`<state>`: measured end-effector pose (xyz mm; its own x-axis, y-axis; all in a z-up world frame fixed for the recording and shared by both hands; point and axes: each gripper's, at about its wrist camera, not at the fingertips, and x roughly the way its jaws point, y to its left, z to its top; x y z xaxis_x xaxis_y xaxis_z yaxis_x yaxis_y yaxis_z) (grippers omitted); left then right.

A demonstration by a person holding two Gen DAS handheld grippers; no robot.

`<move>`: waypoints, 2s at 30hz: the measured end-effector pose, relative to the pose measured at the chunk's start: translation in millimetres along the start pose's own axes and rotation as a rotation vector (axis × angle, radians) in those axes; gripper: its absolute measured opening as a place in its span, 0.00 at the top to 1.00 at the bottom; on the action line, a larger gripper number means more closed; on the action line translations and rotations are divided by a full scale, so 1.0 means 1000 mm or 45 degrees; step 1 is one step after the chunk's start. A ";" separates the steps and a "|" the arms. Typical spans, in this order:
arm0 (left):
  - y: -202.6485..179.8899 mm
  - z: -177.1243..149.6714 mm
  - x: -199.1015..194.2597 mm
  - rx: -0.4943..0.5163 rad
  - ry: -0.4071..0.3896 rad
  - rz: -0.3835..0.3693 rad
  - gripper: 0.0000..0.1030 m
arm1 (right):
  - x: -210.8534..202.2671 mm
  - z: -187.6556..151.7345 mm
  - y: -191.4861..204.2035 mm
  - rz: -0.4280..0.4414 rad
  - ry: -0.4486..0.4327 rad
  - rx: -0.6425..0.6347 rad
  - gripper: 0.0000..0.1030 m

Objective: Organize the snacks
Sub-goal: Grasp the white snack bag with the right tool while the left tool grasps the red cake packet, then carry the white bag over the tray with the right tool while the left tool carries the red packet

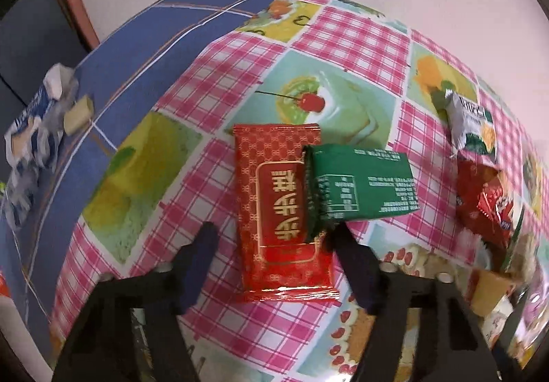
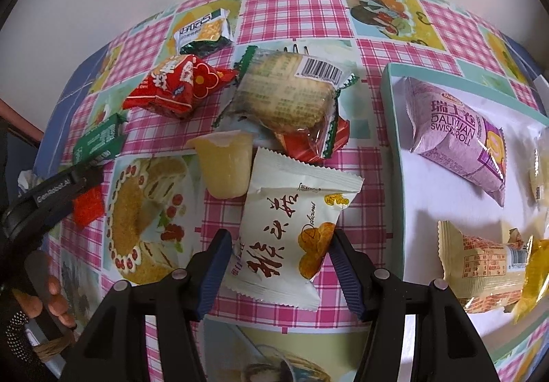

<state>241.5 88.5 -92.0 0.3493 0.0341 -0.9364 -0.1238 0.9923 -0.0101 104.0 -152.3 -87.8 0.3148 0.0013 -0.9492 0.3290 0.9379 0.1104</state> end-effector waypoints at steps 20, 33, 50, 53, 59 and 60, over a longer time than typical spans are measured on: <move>-0.022 -0.045 -0.018 0.021 0.147 -0.126 0.56 | -0.011 -0.034 0.013 -0.038 -0.004 -0.073 0.48; -0.019 -0.087 -0.074 -0.084 0.116 -0.352 0.56 | -0.078 -0.048 -0.006 0.073 -0.104 -0.026 0.48; -0.096 -0.114 -0.144 0.192 -0.043 -0.438 0.56 | -0.105 -0.048 -0.080 -0.020 -0.198 0.208 0.48; -0.128 -0.123 -0.154 0.301 -0.064 -0.469 0.56 | -0.105 -0.045 -0.106 -0.035 -0.201 0.288 0.48; -0.194 -0.146 -0.165 0.542 -0.103 -0.496 0.56 | -0.106 -0.041 -0.152 -0.044 -0.209 0.431 0.48; -0.200 -0.149 -0.164 0.567 -0.105 -0.493 0.56 | -0.106 -0.041 -0.158 -0.047 -0.210 0.448 0.48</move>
<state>70.3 -133.9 11.4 0.3646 -0.3489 -0.8633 0.4223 0.8883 -0.1806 -17.7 -286.4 -17.0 0.4269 -0.1127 -0.8973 0.6187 0.7600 0.1989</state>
